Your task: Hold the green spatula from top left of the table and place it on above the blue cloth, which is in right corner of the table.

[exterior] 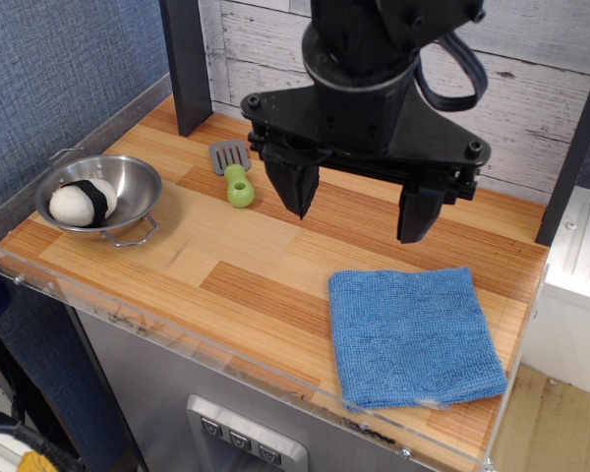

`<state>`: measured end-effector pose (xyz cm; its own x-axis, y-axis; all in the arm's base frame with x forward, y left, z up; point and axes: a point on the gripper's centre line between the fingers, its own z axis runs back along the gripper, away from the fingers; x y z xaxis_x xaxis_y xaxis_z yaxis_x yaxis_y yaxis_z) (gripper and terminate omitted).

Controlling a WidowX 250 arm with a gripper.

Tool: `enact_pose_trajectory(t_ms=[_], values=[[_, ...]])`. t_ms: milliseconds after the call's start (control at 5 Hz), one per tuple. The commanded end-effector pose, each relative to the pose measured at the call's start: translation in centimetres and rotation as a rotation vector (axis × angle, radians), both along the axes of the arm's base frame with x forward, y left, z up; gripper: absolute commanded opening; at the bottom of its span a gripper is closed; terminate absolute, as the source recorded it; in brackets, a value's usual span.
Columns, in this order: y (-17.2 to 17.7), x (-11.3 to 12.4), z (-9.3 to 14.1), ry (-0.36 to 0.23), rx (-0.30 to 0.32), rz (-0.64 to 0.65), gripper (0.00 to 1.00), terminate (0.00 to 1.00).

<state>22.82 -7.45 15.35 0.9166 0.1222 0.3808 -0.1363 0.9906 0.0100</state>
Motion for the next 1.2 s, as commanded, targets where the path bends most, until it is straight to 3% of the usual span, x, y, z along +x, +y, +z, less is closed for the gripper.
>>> enact_pose_trajectory(t_ms=[0,200,600,1000], values=[[0.0,0.0,0.0,0.0,0.0,0.0,1.0,0.0],[4.2,0.7,-0.2,-0.039,-0.065,0.176,1.0,0.0],[10.2,1.2,-2.0,0.01,-0.166,0.453,1.0,0.0],[13.4,4.2,-3.5,0.032,-0.209,0.548,1.0,0.0]])
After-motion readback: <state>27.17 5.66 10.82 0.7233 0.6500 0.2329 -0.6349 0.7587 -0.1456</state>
